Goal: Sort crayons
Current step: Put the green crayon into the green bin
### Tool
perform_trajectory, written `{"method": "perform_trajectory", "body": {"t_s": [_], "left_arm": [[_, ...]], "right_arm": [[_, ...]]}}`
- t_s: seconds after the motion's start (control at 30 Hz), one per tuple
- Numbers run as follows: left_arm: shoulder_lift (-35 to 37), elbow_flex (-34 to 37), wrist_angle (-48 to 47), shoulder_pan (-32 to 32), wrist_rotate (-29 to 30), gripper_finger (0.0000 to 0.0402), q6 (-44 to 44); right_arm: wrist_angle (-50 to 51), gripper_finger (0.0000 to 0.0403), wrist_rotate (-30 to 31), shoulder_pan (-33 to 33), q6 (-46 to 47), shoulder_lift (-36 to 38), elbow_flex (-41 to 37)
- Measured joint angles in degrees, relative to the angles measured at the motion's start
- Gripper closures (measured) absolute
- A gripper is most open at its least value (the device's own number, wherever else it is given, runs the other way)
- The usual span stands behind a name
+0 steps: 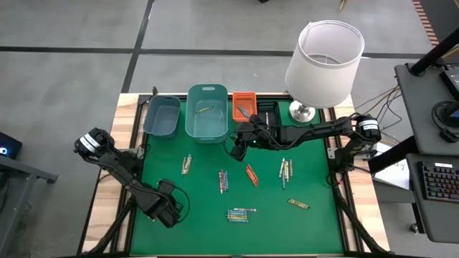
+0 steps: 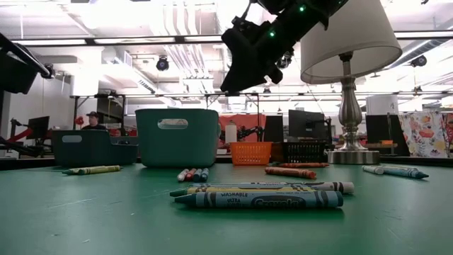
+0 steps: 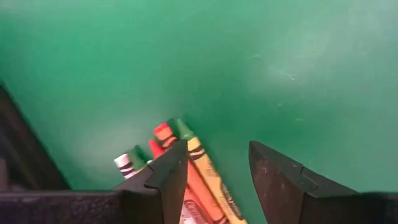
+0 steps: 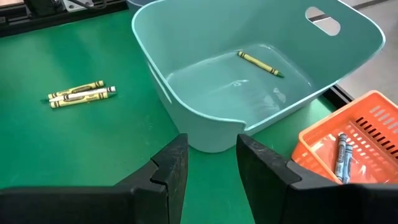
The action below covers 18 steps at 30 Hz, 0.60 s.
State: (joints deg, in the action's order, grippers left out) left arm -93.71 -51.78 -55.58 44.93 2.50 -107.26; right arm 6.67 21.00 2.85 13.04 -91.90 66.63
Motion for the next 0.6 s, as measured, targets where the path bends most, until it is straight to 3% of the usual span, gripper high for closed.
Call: {"method": "perform_trajectory", "body": {"t_s": [0.6], "left_arm": [[-0.07, 0.97, 4.63, 0.0, -0.04, 0.0249, -0.48]], "right_arm": [[0.35, 0.0275, 0.0, -0.24, 0.02, -0.02, -0.34]]}}
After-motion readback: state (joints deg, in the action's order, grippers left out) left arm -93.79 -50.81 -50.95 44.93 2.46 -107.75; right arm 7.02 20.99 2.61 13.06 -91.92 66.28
